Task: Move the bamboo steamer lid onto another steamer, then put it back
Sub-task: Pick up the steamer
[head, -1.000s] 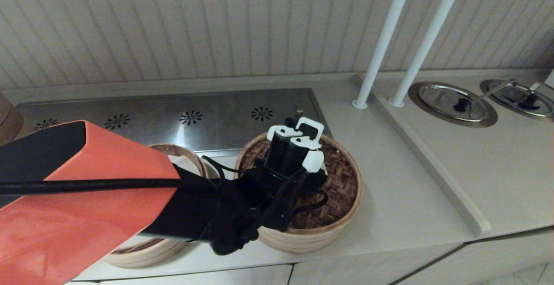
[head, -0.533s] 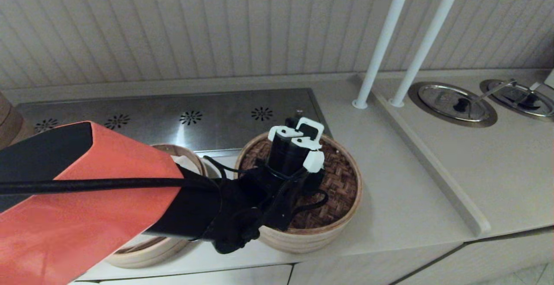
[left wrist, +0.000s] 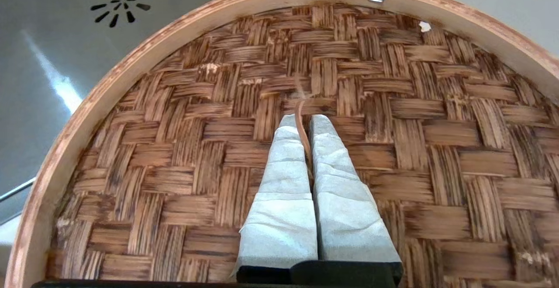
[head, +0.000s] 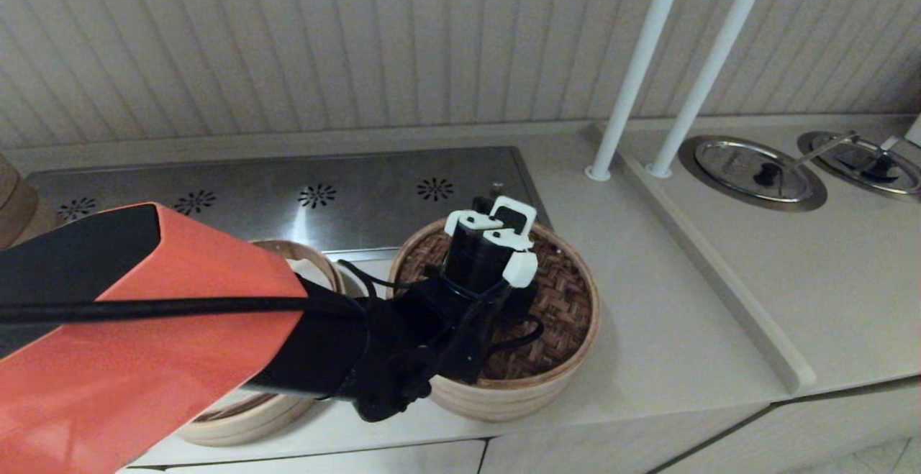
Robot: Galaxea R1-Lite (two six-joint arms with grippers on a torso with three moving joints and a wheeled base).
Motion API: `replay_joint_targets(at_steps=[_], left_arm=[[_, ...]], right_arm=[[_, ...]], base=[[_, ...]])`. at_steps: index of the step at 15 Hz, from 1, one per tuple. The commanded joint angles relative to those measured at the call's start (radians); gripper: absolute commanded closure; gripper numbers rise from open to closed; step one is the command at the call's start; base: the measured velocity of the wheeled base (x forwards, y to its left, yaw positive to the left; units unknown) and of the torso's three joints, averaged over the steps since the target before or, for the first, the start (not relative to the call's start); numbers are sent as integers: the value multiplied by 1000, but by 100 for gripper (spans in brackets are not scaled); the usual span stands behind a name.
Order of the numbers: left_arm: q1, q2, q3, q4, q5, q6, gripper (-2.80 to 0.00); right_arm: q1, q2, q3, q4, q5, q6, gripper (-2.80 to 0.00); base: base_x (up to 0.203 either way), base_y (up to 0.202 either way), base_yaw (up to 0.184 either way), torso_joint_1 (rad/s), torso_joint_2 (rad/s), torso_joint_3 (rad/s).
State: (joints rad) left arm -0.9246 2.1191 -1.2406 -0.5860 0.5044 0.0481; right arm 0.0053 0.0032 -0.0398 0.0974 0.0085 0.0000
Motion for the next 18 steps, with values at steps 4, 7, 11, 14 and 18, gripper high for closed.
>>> replay_joint_targets(at_steps=[4, 7, 11, 14, 18], left_arm=[[6, 10, -2, -5, 0, -1, 0], [7, 0, -3, -14, 2, -2, 0], [13, -21, -10, -21, 3, -8, 0], [13, -34, -10, -21, 5, -14, 0], [13, -50, -10, -22, 5, -16, 0]], right_arm=[[-1, 1, 0, 1, -1, 0, 0], [-1, 1, 0, 1, 0, 0, 0], [-1, 1, 0, 1, -1, 0, 0], [-1, 1, 0, 1, 1, 0, 0], [-1, 1, 0, 1, 1, 0, 0]], base=[[0, 0, 0, 0, 0, 0], [0, 0, 0, 0, 0, 0], [0, 0, 0, 0, 0, 0], [0, 0, 0, 0, 0, 0], [0, 0, 0, 0, 0, 0]])
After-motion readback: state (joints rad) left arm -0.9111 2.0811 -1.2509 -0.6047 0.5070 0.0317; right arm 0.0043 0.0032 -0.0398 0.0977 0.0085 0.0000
